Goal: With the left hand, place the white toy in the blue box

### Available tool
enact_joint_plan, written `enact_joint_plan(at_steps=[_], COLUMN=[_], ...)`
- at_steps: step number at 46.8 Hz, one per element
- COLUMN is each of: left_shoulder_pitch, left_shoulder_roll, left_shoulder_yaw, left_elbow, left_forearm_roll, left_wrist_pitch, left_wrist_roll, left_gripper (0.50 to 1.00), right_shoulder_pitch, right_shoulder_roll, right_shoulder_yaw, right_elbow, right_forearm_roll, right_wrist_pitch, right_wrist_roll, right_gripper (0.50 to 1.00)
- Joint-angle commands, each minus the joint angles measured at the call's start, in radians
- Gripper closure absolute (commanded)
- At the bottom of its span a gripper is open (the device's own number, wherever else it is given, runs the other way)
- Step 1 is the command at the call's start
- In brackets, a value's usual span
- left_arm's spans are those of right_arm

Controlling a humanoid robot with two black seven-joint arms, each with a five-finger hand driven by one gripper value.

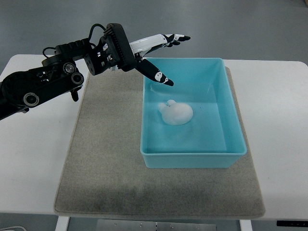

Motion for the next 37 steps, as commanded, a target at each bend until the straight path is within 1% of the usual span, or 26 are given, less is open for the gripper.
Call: enact_joint_plan(at_steps=[1,5,8,16,21,26,30,37], left_shoulder_pitch=[-0.001,-0.001,0.000,0.002,0.012,0.020,0.055,0.103], left_shoulder_roll=[0.005,0.005,0.009,0.015,0.017,0.026,0.034,0.038], left_shoulder_yaw=[-0.007,-0.009,-0.010,-0.010,-0.010,-0.007,-0.009,-0.022], left_elbow=[0.060,0.136,0.186,0.330,0.412,0.478,0.489,0.484], left_forearm_roll=[-0.162,-0.344,-0.464,-0.670,-0.780,-0.898,-1.004,-1.200], left_wrist_pitch=[-0.016,-0.043,-0.094,-0.285,-0.385,-0.488,-0.498,-0.498], left_wrist_roll=[0.000,0.000,0.000,0.005,0.009,0.035,0.083,0.216], left_gripper=[0.501,0.500,0.500,0.500,0.500,0.500,0.501,0.501], right_shoulder_pitch=[0.000,0.000,0.000,0.000,0.000,0.000,0.000,0.000], right_shoulder_roll=[0.000,0.000,0.000,0.000,0.000,0.000,0.000,0.000], right_shoulder_yaw=[0.000,0.000,0.000,0.000,0.000,0.000,0.000,0.000], right_elbow=[0.000,0.000,0.000,0.000,0.000,0.000,0.000,0.000], right_forearm_roll=[0.000,0.000,0.000,0.000,0.000,0.000,0.000,0.000], right_wrist_pitch=[0.000,0.000,0.000,0.000,0.000,0.000,0.000,0.000], right_wrist_roll=[0.000,0.000,0.000,0.000,0.000,0.000,0.000,0.000], right_gripper=[0.564,0.564,0.564,0.564,0.564,0.564,0.564,0.564])
